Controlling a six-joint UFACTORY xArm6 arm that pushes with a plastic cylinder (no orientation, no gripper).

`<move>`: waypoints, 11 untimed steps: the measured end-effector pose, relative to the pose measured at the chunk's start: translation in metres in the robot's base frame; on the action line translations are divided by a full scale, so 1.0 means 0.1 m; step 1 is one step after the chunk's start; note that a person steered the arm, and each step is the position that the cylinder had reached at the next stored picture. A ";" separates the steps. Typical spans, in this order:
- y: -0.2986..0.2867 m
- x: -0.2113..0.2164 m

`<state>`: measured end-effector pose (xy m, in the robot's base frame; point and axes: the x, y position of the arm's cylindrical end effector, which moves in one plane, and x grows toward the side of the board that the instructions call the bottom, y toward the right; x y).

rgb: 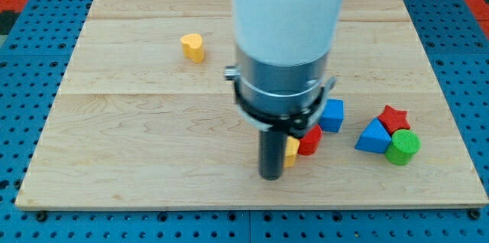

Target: Slide the blue cube into the top right of the green star

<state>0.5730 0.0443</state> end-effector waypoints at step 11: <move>0.35 -0.47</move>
<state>0.5257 0.0789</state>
